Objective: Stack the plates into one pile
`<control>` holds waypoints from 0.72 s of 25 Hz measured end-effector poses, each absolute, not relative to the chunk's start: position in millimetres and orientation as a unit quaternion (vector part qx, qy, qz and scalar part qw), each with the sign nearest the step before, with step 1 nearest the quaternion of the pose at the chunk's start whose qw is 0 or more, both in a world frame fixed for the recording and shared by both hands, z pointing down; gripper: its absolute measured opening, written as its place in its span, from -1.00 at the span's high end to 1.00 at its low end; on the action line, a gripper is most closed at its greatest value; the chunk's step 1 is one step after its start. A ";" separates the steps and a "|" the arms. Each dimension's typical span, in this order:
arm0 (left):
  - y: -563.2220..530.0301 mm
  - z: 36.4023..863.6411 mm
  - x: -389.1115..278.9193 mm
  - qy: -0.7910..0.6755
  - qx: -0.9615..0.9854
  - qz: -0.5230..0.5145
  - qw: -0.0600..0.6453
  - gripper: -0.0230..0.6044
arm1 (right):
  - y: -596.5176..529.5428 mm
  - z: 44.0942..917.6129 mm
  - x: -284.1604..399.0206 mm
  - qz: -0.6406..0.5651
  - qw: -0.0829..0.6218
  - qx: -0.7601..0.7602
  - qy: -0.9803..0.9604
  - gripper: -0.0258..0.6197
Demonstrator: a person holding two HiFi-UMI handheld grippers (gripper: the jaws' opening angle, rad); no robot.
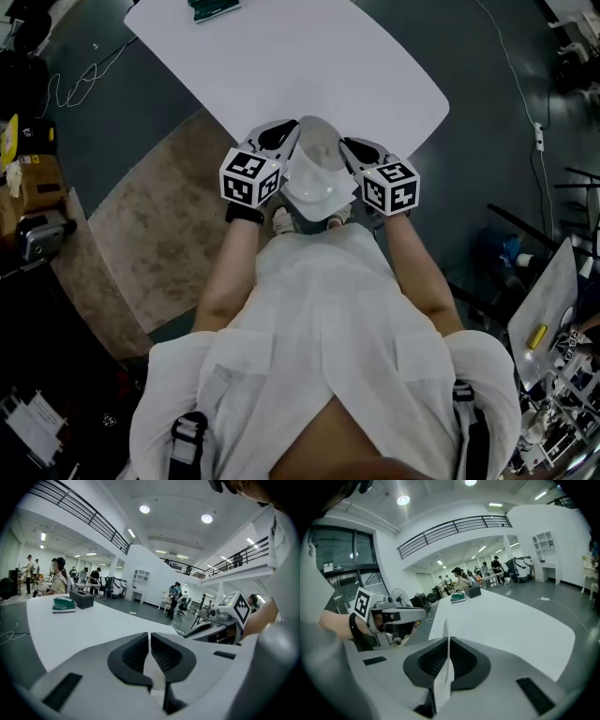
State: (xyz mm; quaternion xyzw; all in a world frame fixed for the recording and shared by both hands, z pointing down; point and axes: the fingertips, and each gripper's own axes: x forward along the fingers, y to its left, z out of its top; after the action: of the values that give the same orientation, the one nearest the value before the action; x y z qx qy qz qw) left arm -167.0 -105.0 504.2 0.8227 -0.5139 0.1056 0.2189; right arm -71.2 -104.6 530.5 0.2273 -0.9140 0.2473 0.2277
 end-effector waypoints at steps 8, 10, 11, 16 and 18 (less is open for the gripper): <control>-97.5 504.8 -174.0 -0.516 0.821 0.108 0.219 0.85 | -70.5 567.8 -81.4 0.312 0.275 0.171 -0.893 0.81; -96.4 505.9 -174.2 -0.516 0.821 0.109 0.220 0.85 | -68.8 579.0 -78.6 0.327 0.279 0.171 -0.886 0.81; -95.4 507.0 -175.4 -0.515 0.821 0.110 0.221 0.85 | -68.6 584.6 -77.7 0.336 0.280 0.174 -0.882 0.81; -90.9 509.5 -181.3 -0.515 0.820 0.113 0.222 0.85 | -75.1 601.9 -72.1 0.354 0.289 0.194 -0.868 0.80; -90.2 510.1 -183.4 -0.516 0.819 0.114 0.223 0.85 | -78.1 606.0 -70.8 0.343 0.300 0.200 -0.867 0.80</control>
State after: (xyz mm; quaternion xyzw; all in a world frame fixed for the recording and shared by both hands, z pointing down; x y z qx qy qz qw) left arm -183.4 -90.2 510.1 0.8194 -0.5157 0.1144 0.2225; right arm -70.8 -78.1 606.0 0.1999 -0.8672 0.3434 0.3001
